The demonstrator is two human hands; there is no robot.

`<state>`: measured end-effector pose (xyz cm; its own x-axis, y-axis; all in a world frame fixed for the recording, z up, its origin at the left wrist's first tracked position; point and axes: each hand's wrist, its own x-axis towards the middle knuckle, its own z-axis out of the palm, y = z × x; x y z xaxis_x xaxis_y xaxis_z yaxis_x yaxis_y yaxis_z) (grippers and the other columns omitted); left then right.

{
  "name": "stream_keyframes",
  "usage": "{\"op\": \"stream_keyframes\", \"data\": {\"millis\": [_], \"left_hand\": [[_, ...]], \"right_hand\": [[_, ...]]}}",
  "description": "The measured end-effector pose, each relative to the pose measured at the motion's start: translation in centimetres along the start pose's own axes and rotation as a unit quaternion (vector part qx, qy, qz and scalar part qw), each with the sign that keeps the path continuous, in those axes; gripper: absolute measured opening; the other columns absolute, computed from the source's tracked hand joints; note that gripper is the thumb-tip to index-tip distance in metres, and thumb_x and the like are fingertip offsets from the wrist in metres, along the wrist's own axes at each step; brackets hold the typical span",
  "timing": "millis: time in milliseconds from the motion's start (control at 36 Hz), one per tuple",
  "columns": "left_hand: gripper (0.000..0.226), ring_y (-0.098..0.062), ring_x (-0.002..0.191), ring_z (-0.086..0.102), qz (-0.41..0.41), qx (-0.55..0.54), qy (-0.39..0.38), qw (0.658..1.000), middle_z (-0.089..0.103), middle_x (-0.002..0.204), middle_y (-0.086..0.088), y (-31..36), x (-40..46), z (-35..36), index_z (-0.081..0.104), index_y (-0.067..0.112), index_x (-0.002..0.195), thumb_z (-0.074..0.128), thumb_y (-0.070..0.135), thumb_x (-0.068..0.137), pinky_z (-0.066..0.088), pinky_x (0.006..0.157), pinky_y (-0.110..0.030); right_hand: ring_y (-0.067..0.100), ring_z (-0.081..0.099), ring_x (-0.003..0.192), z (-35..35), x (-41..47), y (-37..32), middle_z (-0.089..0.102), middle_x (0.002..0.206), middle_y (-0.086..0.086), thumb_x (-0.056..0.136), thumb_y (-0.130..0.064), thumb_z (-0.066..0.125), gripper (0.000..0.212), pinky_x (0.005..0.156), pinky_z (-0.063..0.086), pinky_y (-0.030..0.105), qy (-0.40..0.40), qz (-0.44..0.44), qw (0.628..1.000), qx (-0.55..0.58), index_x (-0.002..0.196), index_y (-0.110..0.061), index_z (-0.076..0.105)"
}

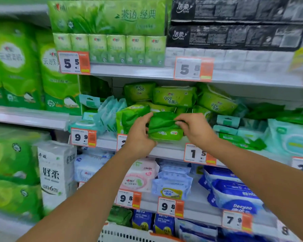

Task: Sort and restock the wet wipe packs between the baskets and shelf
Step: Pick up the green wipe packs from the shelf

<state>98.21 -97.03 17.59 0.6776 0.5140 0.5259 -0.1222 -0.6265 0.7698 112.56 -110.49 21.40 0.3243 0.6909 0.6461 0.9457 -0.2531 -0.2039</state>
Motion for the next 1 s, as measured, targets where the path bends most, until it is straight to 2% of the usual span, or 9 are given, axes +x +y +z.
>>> {"op": "stream_keyframes", "data": {"millis": [111, 194, 306, 444, 639, 750, 833, 917, 1000], "left_hand": [[0.108, 0.022, 0.120, 0.040, 0.058, -0.032, -0.072, 0.995, 0.040, 0.145, 0.017, 1.2, 0.8, 1.0, 0.024, 0.027, 0.154, 0.067, -0.023, 0.069, 0.037, 0.085, 0.002], [0.108, 0.004, 0.132, 0.040, 0.022, -0.126, -0.073, 0.989, 0.034, 0.144, 0.021, 1.8, 0.9, 2.9, 0.022, 0.028, 0.154, 0.072, -0.022, 0.071, 0.046, 0.091, -0.011], [0.129, -0.015, 0.145, 0.025, -0.019, -0.083, -0.029, 0.996, 0.020, 0.160, 0.012, 2.5, 1.7, 4.4, 0.020, 0.038, 0.153, 0.094, 0.036, 0.048, 0.032, 0.117, -0.042], [0.129, 0.011, 0.131, 0.033, 0.043, -0.068, -0.130, 0.988, 0.034, 0.149, 0.019, 5.8, 2.4, 5.7, 0.020, 0.028, 0.156, 0.095, 0.024, 0.051, 0.031, 0.094, 0.001], [0.131, 0.025, 0.117, 0.041, 0.133, -0.059, -0.175, 0.974, 0.038, 0.150, 0.010, 9.4, 3.1, 6.3, 0.018, 0.025, 0.157, 0.092, -0.007, 0.053, 0.036, 0.087, 0.004], [0.132, 0.003, 0.133, 0.045, 0.154, -0.073, -0.177, 0.969, 0.044, 0.149, 0.011, 10.2, 2.8, 6.5, 0.022, 0.030, 0.155, 0.097, 0.004, 0.049, 0.041, 0.109, -0.024], [0.127, -0.005, 0.125, 0.056, 0.162, -0.108, -0.184, 0.963, 0.057, 0.138, 0.006, 11.4, 2.3, 6.2, 0.029, 0.032, 0.149, 0.096, 0.000, 0.046, 0.047, 0.100, -0.023], [0.102, -0.019, 0.108, 0.068, 0.126, -0.171, -0.152, 0.965, 0.071, 0.118, -0.004, 12.1, 1.2, 5.7, 0.052, 0.011, 0.133, 0.099, 0.010, 0.042, 0.056, 0.090, -0.037], [0.075, -0.030, 0.091, 0.073, -0.011, -0.359, -0.100, 0.928, 0.075, 0.103, -0.015, 11.4, -0.7, 6.3, 0.064, 0.001, 0.117, 0.094, 0.011, 0.049, 0.059, 0.075, -0.043]], "right_hand": [[0.030, 0.072, 0.064, -3.0, -0.5, 2.6, 0.073, 0.091, 0.010, 0.092, -0.007, 0.068, 0.011, 0.062, 0.062, 0.047, 0.085, 0.132, 0.974, 0.163, 0.099, -0.003, 0.076], [0.019, 0.070, 0.055, -4.8, -0.9, 4.3, 0.071, 0.078, 0.011, 0.094, -0.004, 0.065, 0.009, 0.053, 0.060, 0.034, 0.149, 0.196, 0.927, 0.282, 0.090, -0.004, 0.073], [0.010, 0.060, 0.046, -7.3, -2.8, 5.3, 0.071, 0.064, 0.001, 0.099, -0.007, 0.057, 0.013, 0.048, 0.054, 0.021, 0.190, 0.248, 0.797, 0.517, 0.091, -0.004, 0.067], [0.014, 0.067, 0.054, -8.0, -5.9, 5.9, 0.074, 0.074, 0.005, 0.100, -0.010, 0.052, 0.012, 0.050, 0.053, 0.017, 0.134, 0.262, 0.719, 0.630, 0.099, -0.004, 0.062], [0.010, 0.067, 0.056, -10.2, -8.2, 6.3, 0.073, 0.072, -0.001, 0.095, -0.014, 0.052, 0.014, 0.053, 0.055, 0.017, 0.103, 0.222, 0.731, 0.637, 0.084, -0.012, 0.061], [0.008, 0.064, 0.055, -12.8, -7.7, 5.9, 0.070, 0.069, -0.001, 0.081, -0.023, 0.061, 0.011, 0.051, 0.053, 0.017, 0.084, 0.167, 0.787, 0.587, 0.075, -0.018, 0.068], [0.004, 0.060, 0.054, -14.7, -7.1, 4.1, 0.067, 0.065, -0.004, 0.092, -0.014, 0.056, 0.012, 0.047, 0.046, 0.014, 0.072, 0.126, 0.822, 0.551, 0.083, -0.012, 0.064], [0.002, 0.047, 0.046, -15.6, -6.4, 2.3, 0.063, 0.061, -0.007, 0.102, -0.016, 0.050, 0.021, 0.041, 0.035, 0.012, 0.058, 0.124, 0.836, 0.531, 0.087, -0.011, 0.065], [0.005, 0.047, 0.050, -15.1, -5.9, 0.9, 0.070, 0.081, -0.004, 0.101, -0.043, 0.048, 0.032, 0.043, 0.032, 0.018, 0.045, 0.167, 0.858, 0.483, 0.098, -0.019, 0.067]]}}
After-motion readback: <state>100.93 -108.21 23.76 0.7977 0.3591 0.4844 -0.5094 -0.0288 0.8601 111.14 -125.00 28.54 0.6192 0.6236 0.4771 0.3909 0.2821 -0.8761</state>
